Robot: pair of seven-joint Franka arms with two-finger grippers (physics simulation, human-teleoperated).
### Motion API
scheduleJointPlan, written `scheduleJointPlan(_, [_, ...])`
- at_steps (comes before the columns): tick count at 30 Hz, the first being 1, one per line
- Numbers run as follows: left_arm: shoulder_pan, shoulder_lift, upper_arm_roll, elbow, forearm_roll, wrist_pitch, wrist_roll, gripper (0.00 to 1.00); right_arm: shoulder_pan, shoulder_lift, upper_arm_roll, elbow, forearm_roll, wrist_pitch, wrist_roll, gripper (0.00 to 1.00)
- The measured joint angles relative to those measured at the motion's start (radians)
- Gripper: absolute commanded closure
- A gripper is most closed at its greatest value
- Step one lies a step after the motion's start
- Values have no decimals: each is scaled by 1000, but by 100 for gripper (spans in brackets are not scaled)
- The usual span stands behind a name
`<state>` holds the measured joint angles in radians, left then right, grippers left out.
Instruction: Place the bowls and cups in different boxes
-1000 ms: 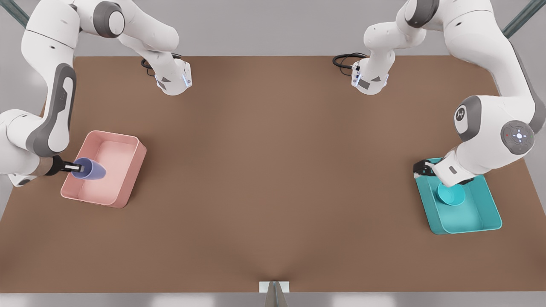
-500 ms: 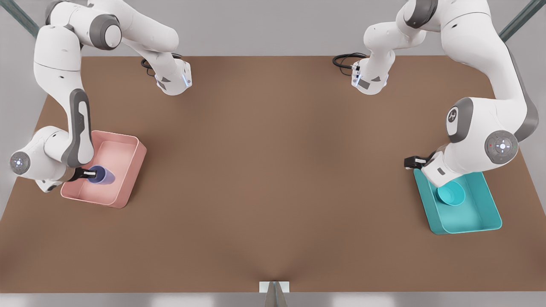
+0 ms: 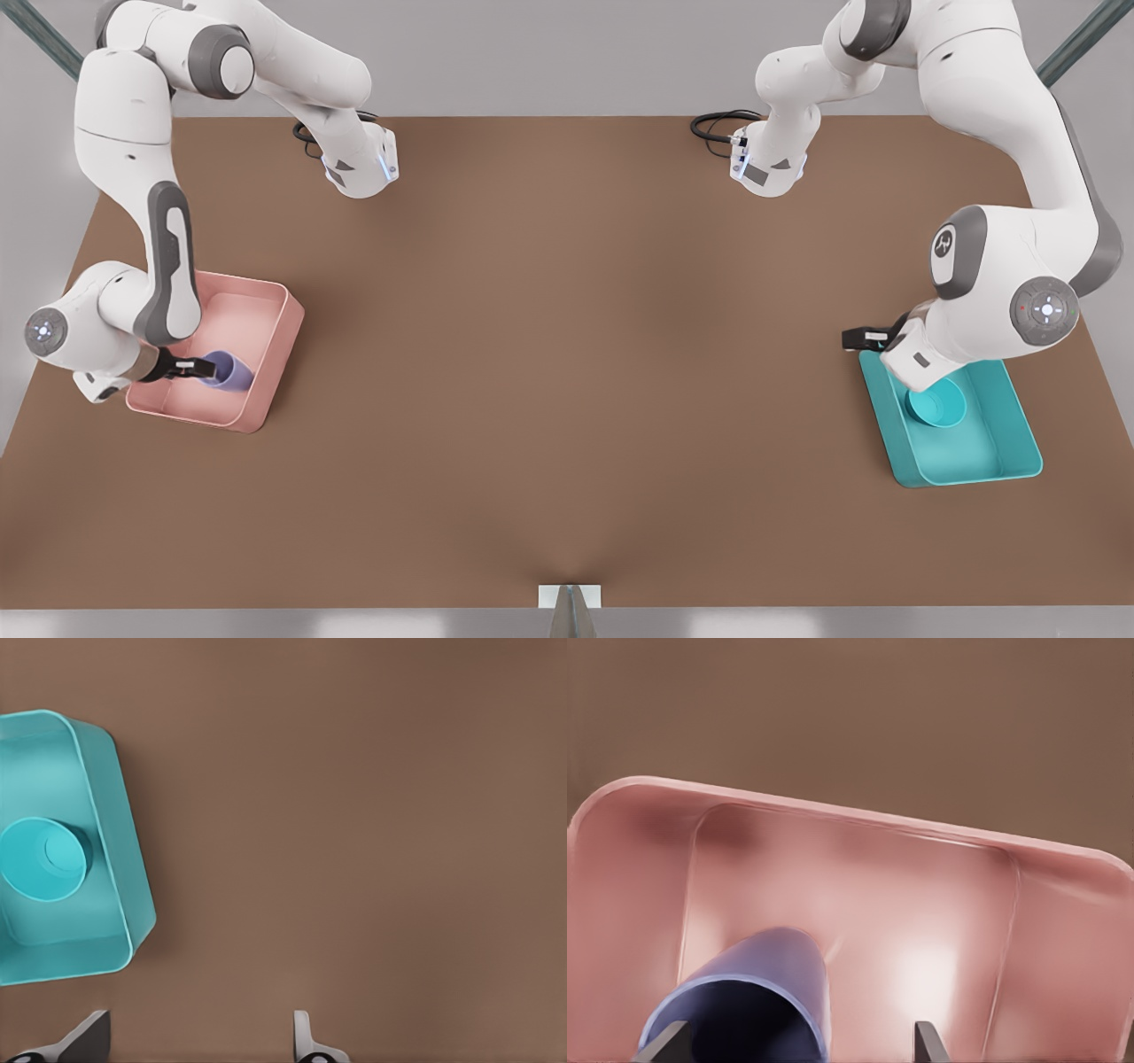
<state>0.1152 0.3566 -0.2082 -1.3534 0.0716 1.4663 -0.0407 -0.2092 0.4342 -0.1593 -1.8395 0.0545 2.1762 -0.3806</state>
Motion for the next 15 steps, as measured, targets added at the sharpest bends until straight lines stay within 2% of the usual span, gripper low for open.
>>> scheduleJointPlan(3, [1, 0, 0, 0, 0, -2, -8, 0, 19, -104, 0, 38, 12, -85, -16, 0])
scheduleJointPlan(8, [1, 5, 0, -1, -1, -5, -19, 0, 243, -160, -2, 360, 9, -401, 46, 0])
scheduleJointPlan(12, [0, 8, 0, -2, -1, -7, -26, 0, 258, -284, -7, 396, 3, -614, 110, 0])
scheduleJointPlan(15, [0, 9, 0, -2, -3, -20, -30, 0, 255, -316, -6, 393, -2, -716, 151, 0])
